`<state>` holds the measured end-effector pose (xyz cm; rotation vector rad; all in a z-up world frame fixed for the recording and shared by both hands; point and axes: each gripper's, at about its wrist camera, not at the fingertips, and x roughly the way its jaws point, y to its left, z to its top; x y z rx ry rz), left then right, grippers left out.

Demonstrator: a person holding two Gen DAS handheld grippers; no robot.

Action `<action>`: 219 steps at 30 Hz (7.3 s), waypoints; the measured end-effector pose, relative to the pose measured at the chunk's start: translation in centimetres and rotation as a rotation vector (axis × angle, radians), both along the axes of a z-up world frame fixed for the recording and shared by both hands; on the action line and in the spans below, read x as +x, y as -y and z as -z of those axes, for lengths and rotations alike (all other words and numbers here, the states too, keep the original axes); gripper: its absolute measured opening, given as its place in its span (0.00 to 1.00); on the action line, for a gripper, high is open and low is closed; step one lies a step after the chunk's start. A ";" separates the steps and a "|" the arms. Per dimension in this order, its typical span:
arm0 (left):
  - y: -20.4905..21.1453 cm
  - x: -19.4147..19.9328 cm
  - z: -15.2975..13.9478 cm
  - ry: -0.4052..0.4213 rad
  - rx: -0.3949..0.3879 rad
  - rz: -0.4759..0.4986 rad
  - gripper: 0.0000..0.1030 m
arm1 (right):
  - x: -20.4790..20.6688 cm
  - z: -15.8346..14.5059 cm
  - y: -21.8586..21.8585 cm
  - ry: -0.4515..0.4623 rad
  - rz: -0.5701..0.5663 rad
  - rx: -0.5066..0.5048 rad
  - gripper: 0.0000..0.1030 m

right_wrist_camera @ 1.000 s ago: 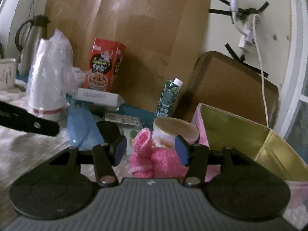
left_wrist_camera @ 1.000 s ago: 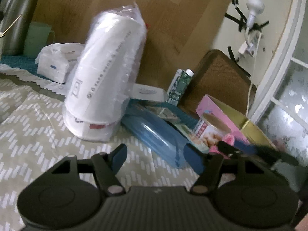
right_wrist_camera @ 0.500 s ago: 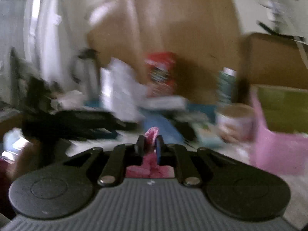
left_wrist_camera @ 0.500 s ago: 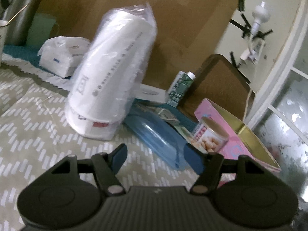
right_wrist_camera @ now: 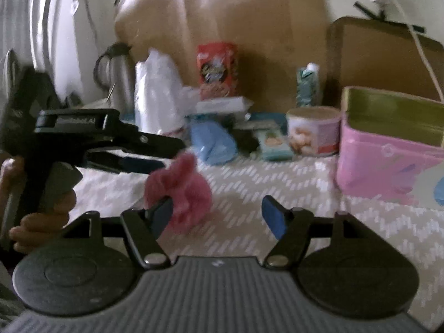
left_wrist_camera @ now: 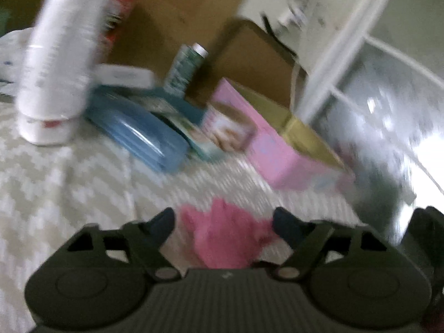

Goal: Organize soft objects
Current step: 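Carry the pink towel into the pink tin and open the gripper, then grasp the blue glasses case with the right gripper, then lower the blue case into the pink tin and release it, then move the right gripper toward the red cereal box, then grasp the white tissue packet with the right gripper and lift it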

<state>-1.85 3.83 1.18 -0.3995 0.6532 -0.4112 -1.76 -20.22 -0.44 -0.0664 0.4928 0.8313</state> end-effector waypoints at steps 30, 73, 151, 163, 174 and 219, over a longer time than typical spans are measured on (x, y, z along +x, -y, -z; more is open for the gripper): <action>14.5 9.9 -6.6 0.239 0.270 0.089 0.84 | 9.3 -2.4 7.2 0.315 0.595 -0.010 0.80; -8.7 1.4 0.6 0.081 0.029 -0.374 0.78 | 3.1 -0.3 -5.7 0.150 -0.094 -0.202 0.54; 16.7 10.5 -4.6 0.197 0.262 0.072 0.83 | 5.9 -1.9 16.0 0.251 0.627 0.117 0.61; 6.8 5.3 -2.2 0.115 0.332 -0.093 0.84 | 3.9 -3.4 9.4 0.261 0.476 0.119 0.61; -5.2 3.8 0.0 0.027 0.177 -0.373 0.84 | 8.6 -4.4 -3.3 0.126 0.178 0.072 0.61; -5.8 3.5 0.1 0.069 0.085 -0.338 0.93 | 31.1 -2.6 -20.5 -0.337 0.136 -0.149 0.26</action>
